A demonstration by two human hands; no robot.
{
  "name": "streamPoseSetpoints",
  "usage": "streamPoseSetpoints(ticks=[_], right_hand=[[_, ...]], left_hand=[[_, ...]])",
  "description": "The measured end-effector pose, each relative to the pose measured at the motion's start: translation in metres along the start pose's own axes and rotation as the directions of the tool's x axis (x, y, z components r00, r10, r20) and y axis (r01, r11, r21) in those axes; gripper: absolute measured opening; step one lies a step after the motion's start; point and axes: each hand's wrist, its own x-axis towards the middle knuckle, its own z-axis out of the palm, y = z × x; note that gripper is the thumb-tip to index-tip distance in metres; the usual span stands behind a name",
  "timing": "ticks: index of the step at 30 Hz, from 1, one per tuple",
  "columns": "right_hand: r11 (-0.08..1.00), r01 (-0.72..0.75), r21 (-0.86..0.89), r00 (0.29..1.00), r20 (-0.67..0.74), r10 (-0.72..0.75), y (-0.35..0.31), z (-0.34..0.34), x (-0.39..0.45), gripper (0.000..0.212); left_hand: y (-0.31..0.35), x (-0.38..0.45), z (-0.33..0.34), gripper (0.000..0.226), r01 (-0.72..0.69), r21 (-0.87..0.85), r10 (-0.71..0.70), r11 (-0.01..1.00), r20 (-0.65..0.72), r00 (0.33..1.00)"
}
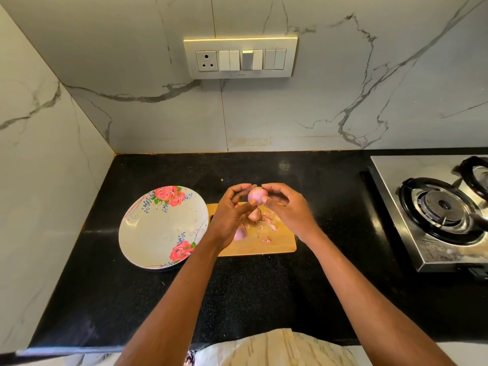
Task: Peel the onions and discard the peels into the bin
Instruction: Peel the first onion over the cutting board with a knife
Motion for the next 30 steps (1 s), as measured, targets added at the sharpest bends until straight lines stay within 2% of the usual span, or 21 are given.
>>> streamPoseSetpoints(ticks=[13,16,23,30], right_hand=[[0.993,0.052,-0.102,0.998,-0.030,-0.056,-0.002,-0.006,-0.001,0.021],[0.999,0.017,-0.037,1.000,-0.018,-0.018,0.000,-0.006,0.000,0.020],[0.995,-0.050,0.086,0.998,0.035,0.047,0.003,-0.006,0.000,0.035],[0.989,-0.087,0.122,0.993,0.086,0.077,0.005,-0.010,0.001,0.035]], left_hand=[[0.001,-0.002,0.003,0.041,-0.030,0.116,0.031,0.993,-0.004,1.000],[0.002,-0.004,0.002,0.041,-0.030,0.106,0.030,0.994,0.003,1.000],[0.008,-0.010,0.006,0.048,-0.056,0.089,0.054,0.994,0.021,0.998],[0.005,-0.008,-0.001,0.053,-0.037,0.130,0.039,0.991,-0.013,0.999]])
